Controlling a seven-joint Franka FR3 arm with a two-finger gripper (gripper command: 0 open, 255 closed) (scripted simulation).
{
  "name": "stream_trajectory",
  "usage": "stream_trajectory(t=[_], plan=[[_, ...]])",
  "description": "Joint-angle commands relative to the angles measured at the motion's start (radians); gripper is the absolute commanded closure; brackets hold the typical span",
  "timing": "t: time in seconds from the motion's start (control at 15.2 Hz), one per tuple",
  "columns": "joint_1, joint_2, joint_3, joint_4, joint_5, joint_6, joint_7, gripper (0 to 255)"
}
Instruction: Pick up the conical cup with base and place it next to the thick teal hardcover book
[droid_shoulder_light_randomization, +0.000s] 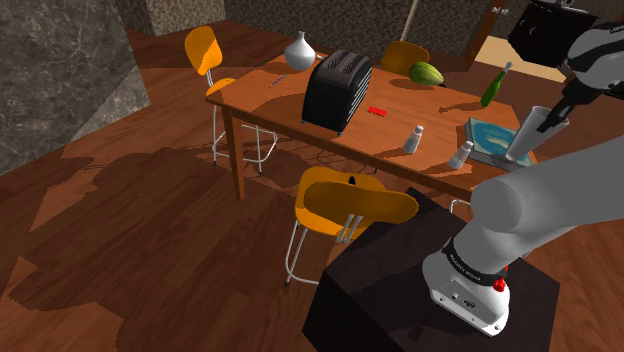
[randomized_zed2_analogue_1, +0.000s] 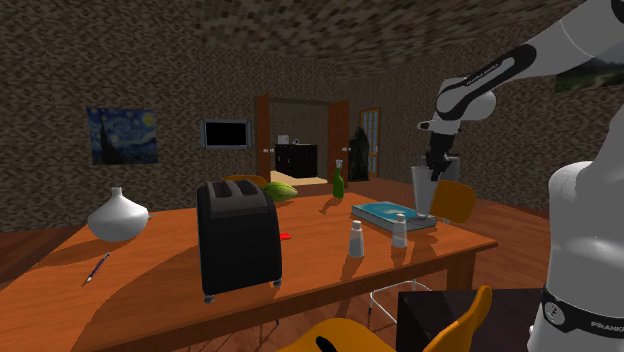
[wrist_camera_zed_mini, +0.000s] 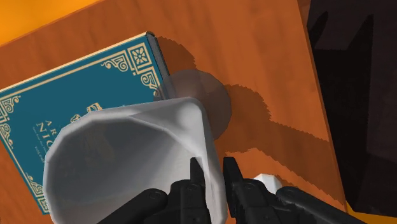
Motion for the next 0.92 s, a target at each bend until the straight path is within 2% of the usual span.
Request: stream_trajectory(t=[0.0,0.2,0.66,0.73,0.86], plan=[[0.004,0.015,-0.014,-0.019,0.001,0.026,-0.001,255],[0.010,0.031,-0.031,-0.038,0.005,0.061,-0.006,255],[0.011,0.030,-0.028,-0.034,0.007,0.067,-0.008,255],[0.011,0.030,-0.028,-0.034,0.007,0.067,-0.008,0],[0.107,0.156,-0.101,0.132,0.119,-0.072,-0.100,0]])
